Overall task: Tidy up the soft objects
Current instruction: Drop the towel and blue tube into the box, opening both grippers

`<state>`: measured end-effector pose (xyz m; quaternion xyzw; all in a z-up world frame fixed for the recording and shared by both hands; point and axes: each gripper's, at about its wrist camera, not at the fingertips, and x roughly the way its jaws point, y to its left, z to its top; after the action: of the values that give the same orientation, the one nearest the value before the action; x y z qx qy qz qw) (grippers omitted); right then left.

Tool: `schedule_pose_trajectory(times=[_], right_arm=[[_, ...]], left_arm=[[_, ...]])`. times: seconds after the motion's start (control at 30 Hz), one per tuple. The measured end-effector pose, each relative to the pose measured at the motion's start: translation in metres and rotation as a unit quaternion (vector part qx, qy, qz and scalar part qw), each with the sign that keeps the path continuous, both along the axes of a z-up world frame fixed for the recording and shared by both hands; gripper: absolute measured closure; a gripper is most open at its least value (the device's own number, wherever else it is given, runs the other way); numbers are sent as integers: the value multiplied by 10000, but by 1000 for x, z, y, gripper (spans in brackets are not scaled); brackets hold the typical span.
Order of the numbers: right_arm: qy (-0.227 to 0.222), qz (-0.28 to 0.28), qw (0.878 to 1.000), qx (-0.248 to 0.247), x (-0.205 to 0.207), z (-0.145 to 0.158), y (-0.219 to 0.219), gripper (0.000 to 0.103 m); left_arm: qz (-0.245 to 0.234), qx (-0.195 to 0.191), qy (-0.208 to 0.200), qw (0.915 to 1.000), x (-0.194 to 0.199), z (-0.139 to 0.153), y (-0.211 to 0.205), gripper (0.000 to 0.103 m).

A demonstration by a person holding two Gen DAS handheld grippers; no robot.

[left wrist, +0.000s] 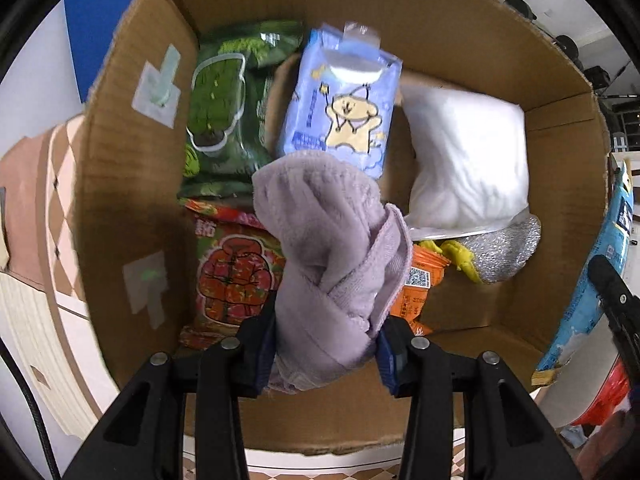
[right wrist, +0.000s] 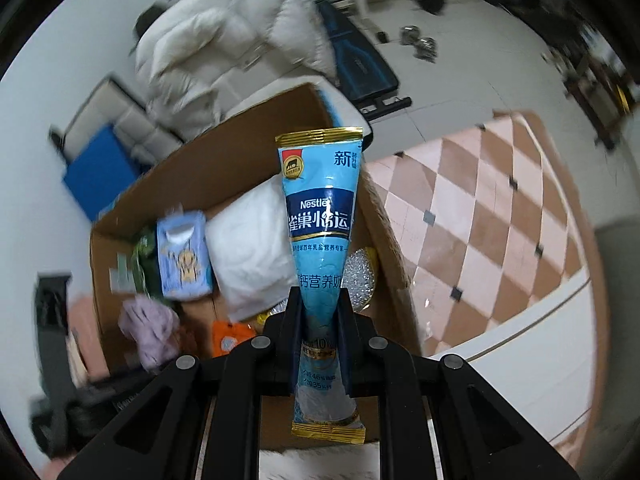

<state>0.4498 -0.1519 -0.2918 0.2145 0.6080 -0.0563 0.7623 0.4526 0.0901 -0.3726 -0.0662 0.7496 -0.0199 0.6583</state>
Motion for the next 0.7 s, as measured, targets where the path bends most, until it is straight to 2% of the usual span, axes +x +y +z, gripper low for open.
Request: schedule_pose_trajectory(times=[0.13,0.2,0.27,0.3,0.33,0.37,0.4,0.43,0.5,0.57,0.7], right_arm=[[-243,-577,9975,333,-16,-8,-3,86],[-323,-789,9951,506,-25,-11,-2,85],[-190,-823,9942,664,-29,-14,1,84],[-158,-823,9935,767,-32,-14,3,77],[-156,-809,9933,809,-34,-14,3,67],[-173,-766,9937,804,-36,-12,5,45],[-265,-749,9938,773,-39,-8,6,36],[-335,-736,9939,749,-41,-4,6,36],[-447,-650,9947,656,-45,7,8,36],[-471,-563,9951,667,-47,14,9,36],[-502,-399,9966,526,-52,29,10,34]], left_arm=[[30,-26,71,10000,-1,-7,-1,63],[118,-206,116,9997,-1,-9,0,61],[203,-345,99,9991,-1,-6,4,53],[196,-336,42,9992,-1,-3,4,51],[161,-308,-24,9994,-1,0,7,45],[112,-266,-99,9995,-1,4,7,32],[68,-221,-192,9995,-3,9,7,26],[28,-178,-271,9995,-3,14,6,20],[-46,-118,-407,9991,-5,25,5,20],[-108,-79,-533,9985,-8,37,5,10],[-183,1,-855,9962,-21,64,6,3]])
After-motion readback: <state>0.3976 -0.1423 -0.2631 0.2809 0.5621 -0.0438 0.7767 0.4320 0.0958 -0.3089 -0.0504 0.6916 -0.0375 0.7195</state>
